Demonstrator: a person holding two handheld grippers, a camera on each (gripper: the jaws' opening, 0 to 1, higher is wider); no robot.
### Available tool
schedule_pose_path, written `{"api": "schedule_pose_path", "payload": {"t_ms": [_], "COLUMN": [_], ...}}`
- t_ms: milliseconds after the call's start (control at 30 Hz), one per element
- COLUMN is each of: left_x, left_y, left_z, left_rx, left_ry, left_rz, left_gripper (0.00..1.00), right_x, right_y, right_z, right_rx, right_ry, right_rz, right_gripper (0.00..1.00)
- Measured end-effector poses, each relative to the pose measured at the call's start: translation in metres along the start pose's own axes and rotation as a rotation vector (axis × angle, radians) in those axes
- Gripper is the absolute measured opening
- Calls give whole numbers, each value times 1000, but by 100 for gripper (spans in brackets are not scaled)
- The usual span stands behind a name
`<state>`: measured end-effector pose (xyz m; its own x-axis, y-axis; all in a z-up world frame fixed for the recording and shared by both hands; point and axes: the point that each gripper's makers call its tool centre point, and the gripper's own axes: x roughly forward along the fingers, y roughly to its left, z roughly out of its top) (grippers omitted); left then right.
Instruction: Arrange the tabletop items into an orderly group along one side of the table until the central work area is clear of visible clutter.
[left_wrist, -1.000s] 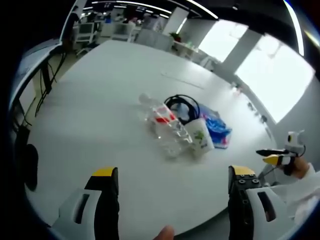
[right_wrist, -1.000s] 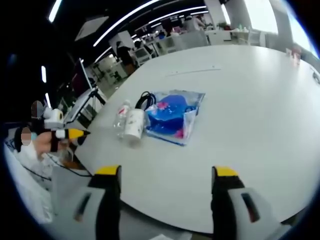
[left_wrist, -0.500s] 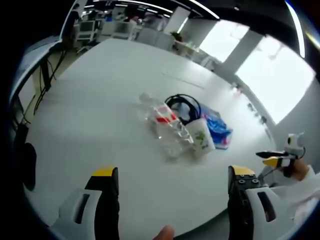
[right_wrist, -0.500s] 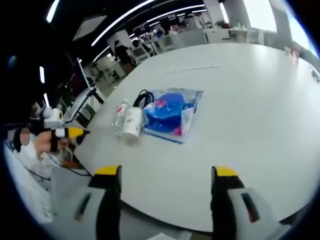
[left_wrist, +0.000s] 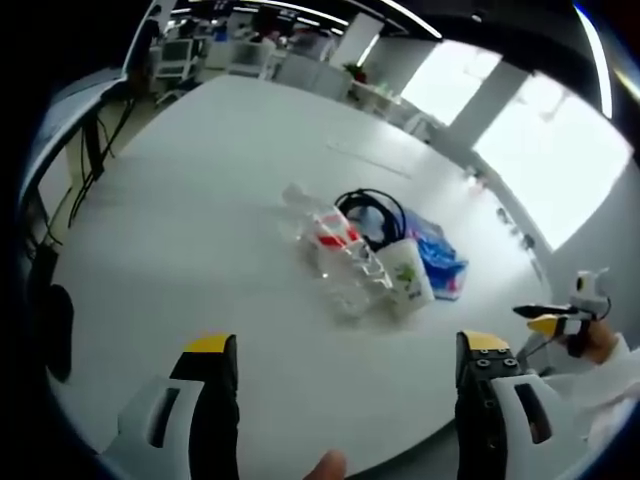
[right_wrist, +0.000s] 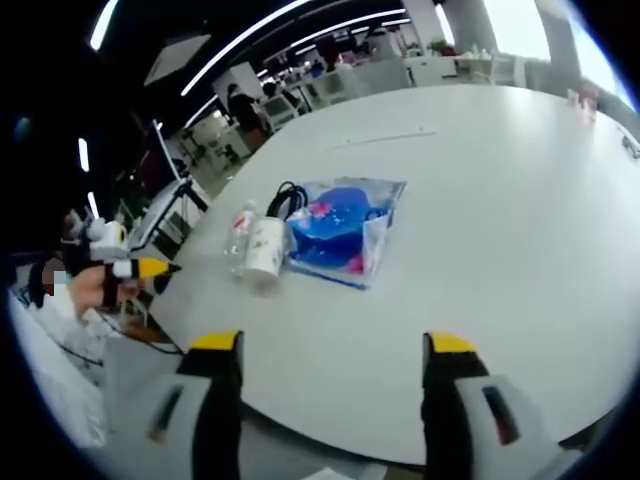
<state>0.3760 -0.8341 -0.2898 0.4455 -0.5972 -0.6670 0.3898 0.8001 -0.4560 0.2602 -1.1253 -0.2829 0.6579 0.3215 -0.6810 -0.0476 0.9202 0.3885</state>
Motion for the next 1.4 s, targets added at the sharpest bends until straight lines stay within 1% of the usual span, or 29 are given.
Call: {"api": "schedule_pose_path", "payload": {"t_ms": [833, 1400], "left_x": [10, 18], "left_y": [2, 3], "left_z": [7, 9], "left_rx": [-13, -15], "left_ry": [4, 20], "left_rz": [-12, -20], "left_gripper": [86, 86], "right_x": [9, 18], "right_y": [4, 5], "right_z": [-4, 4], "right_rx": [5, -9], "right_ry": [23, 30], "right_rz": [10, 18], "right_gripper": [71, 72]}}
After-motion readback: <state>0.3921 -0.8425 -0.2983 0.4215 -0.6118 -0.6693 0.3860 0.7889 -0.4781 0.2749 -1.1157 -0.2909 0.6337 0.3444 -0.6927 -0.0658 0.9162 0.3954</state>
